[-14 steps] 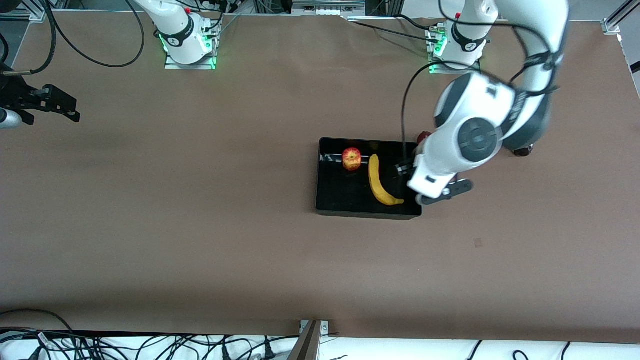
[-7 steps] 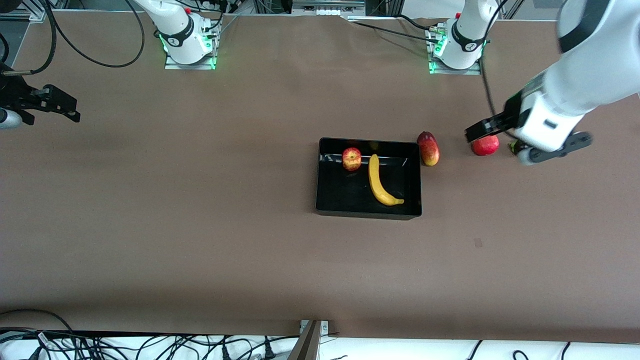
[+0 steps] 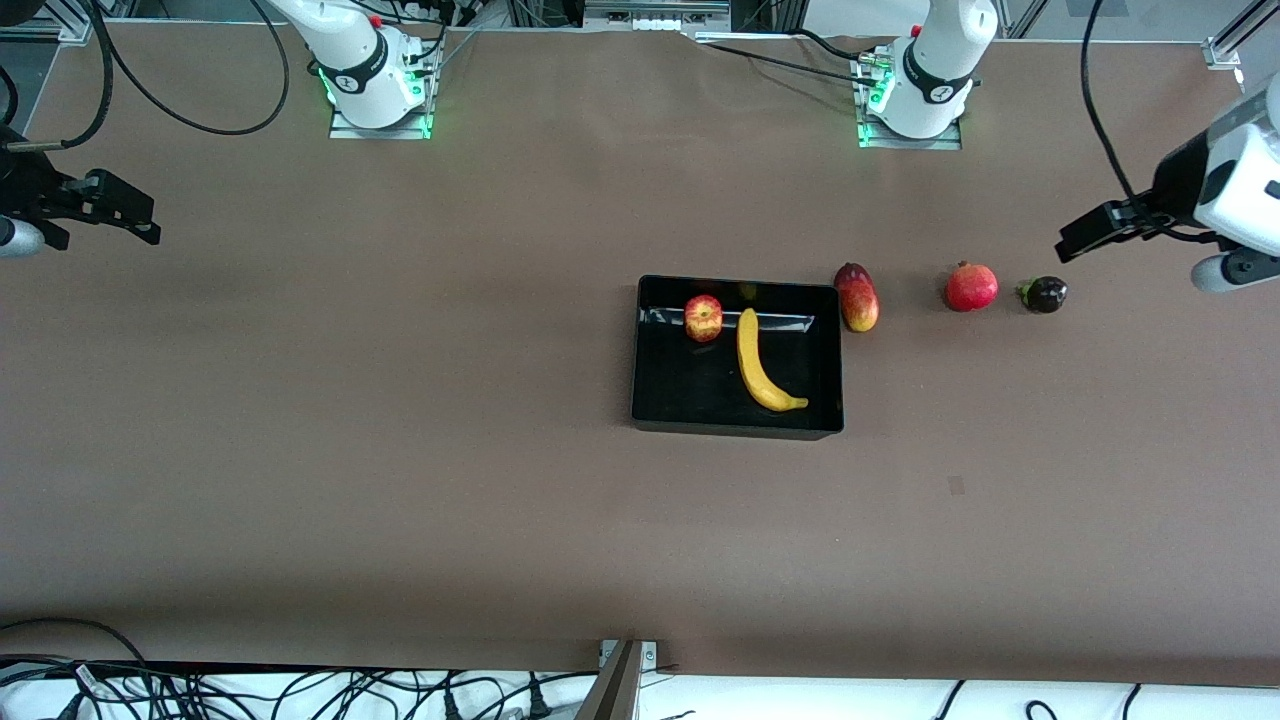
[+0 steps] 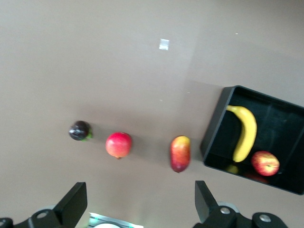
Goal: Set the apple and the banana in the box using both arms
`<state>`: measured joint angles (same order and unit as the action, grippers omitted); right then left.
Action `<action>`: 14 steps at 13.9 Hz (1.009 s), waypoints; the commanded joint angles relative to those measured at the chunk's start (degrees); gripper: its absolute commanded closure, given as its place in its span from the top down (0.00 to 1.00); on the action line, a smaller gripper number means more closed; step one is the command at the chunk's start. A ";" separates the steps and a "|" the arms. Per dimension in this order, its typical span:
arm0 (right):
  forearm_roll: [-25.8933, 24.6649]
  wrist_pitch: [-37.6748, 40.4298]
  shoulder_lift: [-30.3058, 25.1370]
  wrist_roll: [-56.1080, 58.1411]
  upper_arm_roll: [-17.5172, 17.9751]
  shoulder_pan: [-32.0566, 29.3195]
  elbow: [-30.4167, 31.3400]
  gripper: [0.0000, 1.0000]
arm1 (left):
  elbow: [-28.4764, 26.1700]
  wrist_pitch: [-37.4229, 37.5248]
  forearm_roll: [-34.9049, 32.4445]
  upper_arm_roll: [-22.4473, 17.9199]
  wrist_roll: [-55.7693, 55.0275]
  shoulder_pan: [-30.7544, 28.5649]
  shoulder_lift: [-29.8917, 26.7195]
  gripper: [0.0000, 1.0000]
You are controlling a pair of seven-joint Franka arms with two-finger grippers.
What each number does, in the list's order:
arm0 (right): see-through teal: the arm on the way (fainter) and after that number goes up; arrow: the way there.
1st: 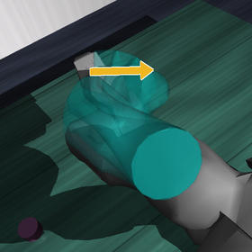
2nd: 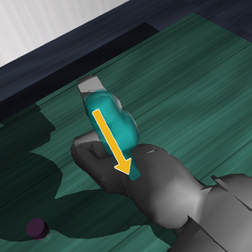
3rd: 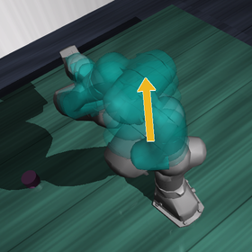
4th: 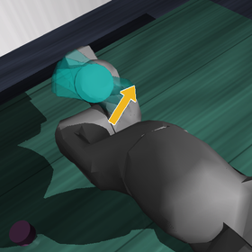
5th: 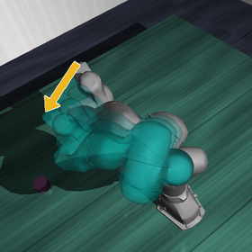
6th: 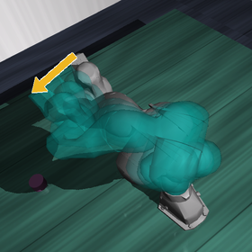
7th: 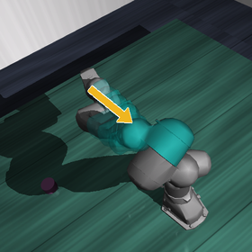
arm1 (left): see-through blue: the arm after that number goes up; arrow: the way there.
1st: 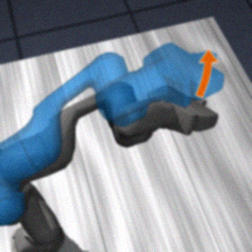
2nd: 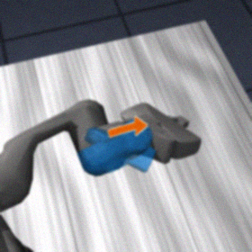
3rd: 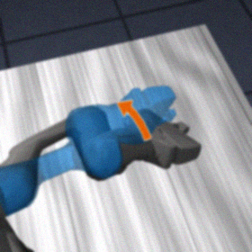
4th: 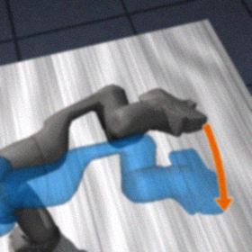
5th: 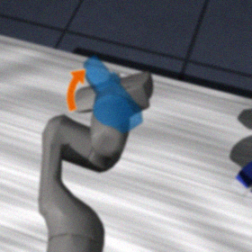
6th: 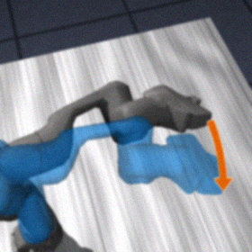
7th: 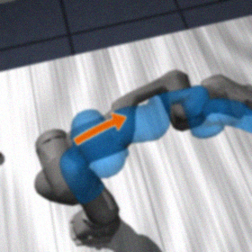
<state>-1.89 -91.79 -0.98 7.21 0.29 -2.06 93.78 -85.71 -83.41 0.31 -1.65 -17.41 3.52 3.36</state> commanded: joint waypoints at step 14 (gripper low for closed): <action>-0.40 0.56 0.28 0.79 -0.37 0.48 -0.80 1.00 | -2.09 -1.84 -2.06 -4.77 16.62 0.08 -3.72 1.00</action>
<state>-1.89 -91.79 -0.98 7.21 0.29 -2.05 93.78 -86.05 -83.71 -1.40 -6.17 -1.95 3.09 0.82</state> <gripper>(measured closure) 0.000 0.000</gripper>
